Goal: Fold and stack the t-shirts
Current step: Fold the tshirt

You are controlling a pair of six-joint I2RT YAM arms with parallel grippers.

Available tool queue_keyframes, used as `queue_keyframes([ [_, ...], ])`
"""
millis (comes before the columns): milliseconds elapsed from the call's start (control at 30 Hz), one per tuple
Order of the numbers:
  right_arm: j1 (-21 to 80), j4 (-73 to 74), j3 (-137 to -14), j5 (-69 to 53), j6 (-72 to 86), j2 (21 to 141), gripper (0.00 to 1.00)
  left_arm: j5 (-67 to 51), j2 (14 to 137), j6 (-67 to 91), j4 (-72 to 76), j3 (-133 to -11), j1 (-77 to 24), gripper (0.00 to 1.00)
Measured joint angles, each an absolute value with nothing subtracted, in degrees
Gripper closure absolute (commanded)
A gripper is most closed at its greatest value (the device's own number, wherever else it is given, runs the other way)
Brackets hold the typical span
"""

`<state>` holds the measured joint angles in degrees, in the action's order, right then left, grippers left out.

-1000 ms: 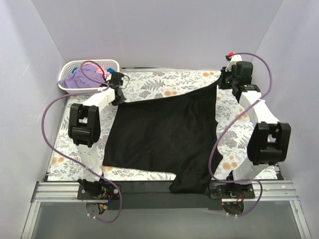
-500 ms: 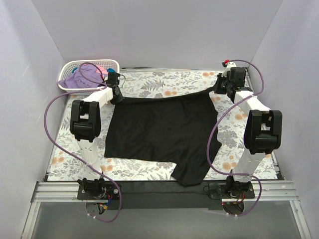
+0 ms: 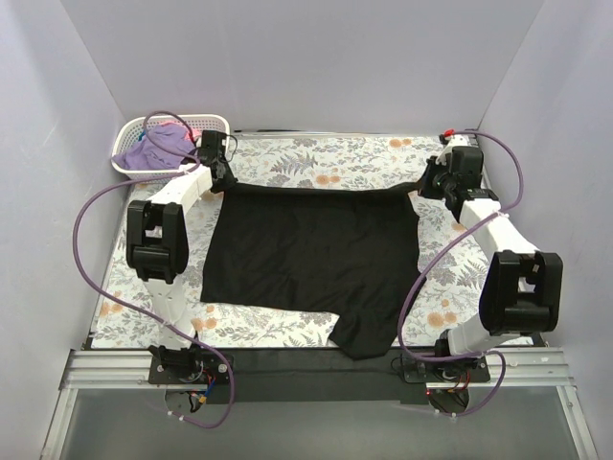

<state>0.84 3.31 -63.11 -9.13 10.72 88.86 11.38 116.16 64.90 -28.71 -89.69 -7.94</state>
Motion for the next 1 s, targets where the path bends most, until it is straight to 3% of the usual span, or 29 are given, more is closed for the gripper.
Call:
queue_keyframes([
  [267, 0.84, 6.11, -56.29, -8.6, 12.82, 82.0, 0.99, 11.05, 109.91, 65.63, -28.75, -86.61, -7.94, 1.0],
  [733, 1.02, 10.59, -43.79, -7.4, 18.02, 71.31, 0.99, 9.43, 109.69, 68.38, -30.04, -78.3, -7.94, 1.0],
  [1000, 1.19, 10.76, -39.24, -6.17, 18.61, 71.11, 0.99, 9.74, 109.89, 68.79, -30.28, -78.26, -7.94, 1.0],
])
